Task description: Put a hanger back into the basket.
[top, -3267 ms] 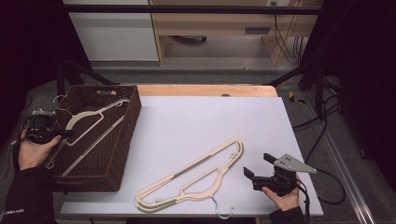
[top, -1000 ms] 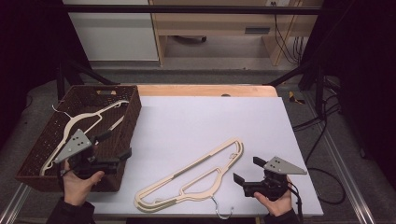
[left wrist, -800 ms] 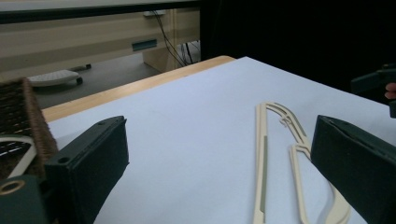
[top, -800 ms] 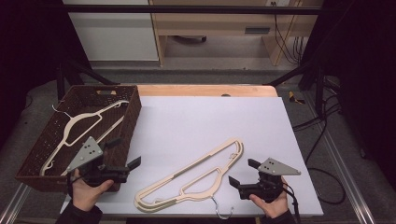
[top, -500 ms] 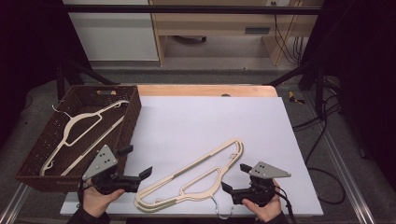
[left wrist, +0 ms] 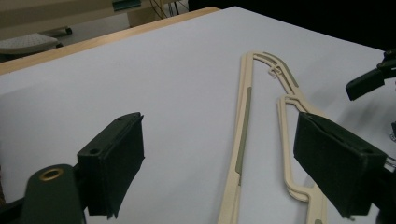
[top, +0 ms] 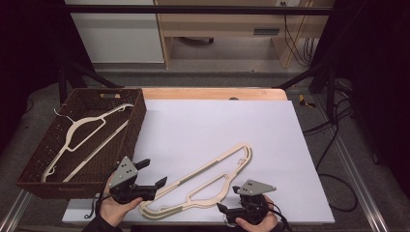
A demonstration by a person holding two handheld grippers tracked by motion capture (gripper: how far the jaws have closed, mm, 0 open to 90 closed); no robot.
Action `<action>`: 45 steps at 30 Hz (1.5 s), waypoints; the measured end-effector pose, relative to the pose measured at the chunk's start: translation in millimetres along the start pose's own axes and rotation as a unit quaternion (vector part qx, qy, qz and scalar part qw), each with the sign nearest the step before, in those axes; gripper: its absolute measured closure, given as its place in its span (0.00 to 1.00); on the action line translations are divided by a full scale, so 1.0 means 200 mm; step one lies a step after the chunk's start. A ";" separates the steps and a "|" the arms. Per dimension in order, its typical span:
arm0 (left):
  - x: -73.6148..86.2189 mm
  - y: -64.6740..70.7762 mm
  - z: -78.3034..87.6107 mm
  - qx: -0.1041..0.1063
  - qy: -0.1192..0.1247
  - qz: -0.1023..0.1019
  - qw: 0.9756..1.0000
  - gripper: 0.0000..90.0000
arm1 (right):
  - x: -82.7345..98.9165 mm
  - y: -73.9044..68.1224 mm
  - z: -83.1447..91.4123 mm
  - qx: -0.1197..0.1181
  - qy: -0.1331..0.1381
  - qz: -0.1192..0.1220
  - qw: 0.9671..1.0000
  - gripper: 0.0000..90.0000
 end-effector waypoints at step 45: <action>0.05 0.16 -0.15 0.033 -0.051 -0.029 0.998 0.22 | 0.04 -0.01 -0.06 -0.005 -0.073 -0.035 0.997 0.99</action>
Point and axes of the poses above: each handheld gripper's, and its own axes: z roughly backward along the jaws, x roughly out of its underside, y roughly to its right, the point moved 8 cm from there along -z, roughly forward along the jaws, and after that the axes turned 14 degrees about -y, right-handed, at the moved point
